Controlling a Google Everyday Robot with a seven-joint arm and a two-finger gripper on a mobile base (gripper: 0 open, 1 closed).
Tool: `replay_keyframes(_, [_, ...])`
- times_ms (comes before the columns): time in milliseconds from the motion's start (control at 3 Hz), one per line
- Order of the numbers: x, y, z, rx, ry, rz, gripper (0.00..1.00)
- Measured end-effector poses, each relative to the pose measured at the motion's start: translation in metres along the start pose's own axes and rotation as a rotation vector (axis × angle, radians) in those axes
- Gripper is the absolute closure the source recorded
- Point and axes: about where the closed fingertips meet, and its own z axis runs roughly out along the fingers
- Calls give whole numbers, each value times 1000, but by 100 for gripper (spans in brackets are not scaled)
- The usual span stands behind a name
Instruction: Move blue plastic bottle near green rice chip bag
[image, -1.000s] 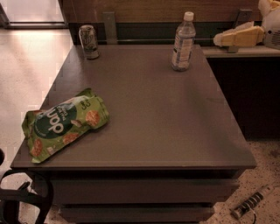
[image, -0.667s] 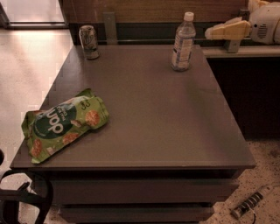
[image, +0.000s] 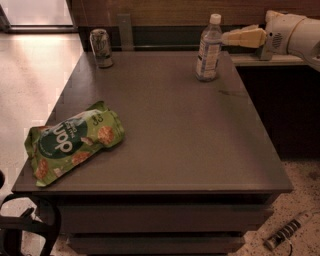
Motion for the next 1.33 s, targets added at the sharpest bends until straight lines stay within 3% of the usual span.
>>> replay_keyframes(667, [27, 14, 42, -73, -85, 82, 0])
replay_keyframes(1000, [37, 24, 59, -111, -76, 74, 0])
replay_keyframes(1333, [51, 34, 74, -142, -48, 70, 23])
